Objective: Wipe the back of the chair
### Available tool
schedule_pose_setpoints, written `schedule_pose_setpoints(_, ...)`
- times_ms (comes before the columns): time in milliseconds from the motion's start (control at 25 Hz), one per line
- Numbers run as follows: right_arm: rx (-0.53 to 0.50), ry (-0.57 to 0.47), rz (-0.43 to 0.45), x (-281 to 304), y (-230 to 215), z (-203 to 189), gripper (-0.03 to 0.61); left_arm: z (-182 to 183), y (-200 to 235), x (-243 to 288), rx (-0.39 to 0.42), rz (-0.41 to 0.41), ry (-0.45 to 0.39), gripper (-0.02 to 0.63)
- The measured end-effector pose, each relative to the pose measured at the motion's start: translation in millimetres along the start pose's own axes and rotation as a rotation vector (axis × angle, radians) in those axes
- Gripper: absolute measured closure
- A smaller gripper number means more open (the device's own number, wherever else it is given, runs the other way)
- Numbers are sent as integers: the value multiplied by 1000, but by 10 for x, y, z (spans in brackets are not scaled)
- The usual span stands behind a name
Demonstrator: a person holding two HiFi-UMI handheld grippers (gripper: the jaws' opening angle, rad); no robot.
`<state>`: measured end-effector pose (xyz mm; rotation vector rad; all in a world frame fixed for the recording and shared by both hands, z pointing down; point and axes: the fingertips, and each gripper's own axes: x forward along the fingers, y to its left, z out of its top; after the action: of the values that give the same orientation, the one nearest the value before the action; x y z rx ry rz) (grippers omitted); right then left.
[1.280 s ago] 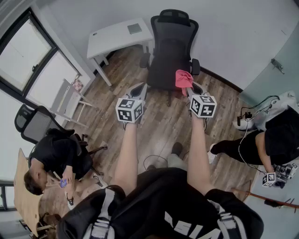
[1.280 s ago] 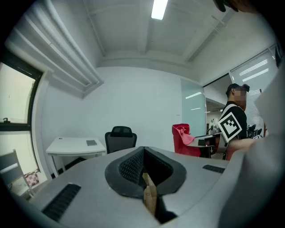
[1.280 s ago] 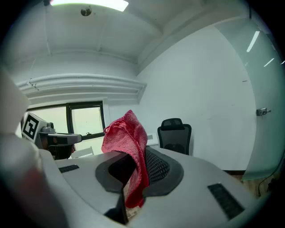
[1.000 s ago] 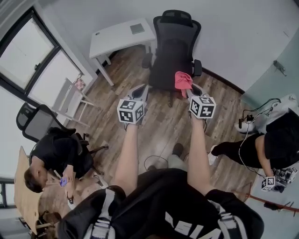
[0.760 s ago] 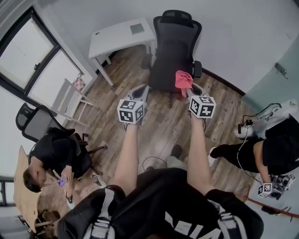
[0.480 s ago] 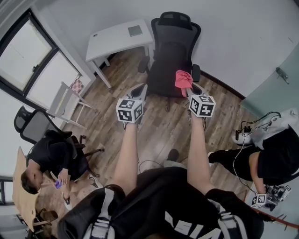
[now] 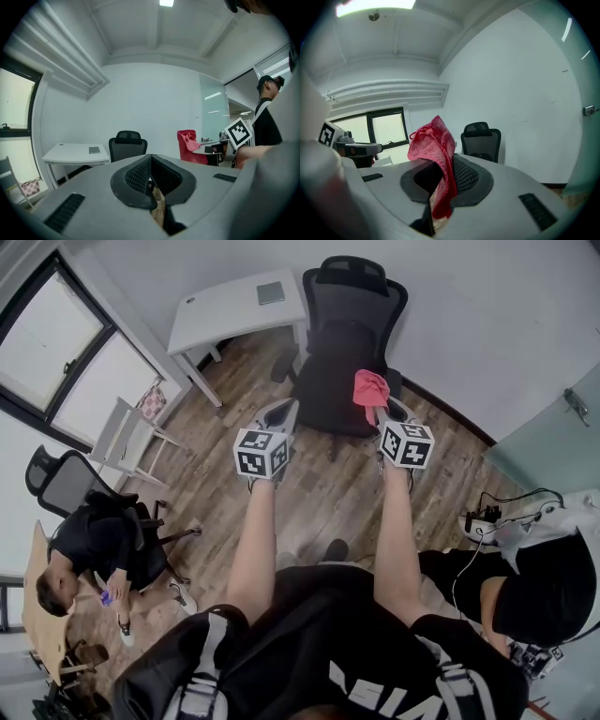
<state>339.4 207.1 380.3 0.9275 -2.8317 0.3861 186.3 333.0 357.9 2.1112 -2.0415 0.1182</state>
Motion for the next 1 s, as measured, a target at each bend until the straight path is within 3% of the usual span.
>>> schedule_pose_setpoints(520, 13, 22, 6, 582, -174, -44, 508, -124, 391, 452, -50, 27, 21, 589)
schedule_pose_setpoints(1000, -37, 48, -3, 2077, -184, 392, 508, 295, 1530, 1515, -82, -4, -31, 589)
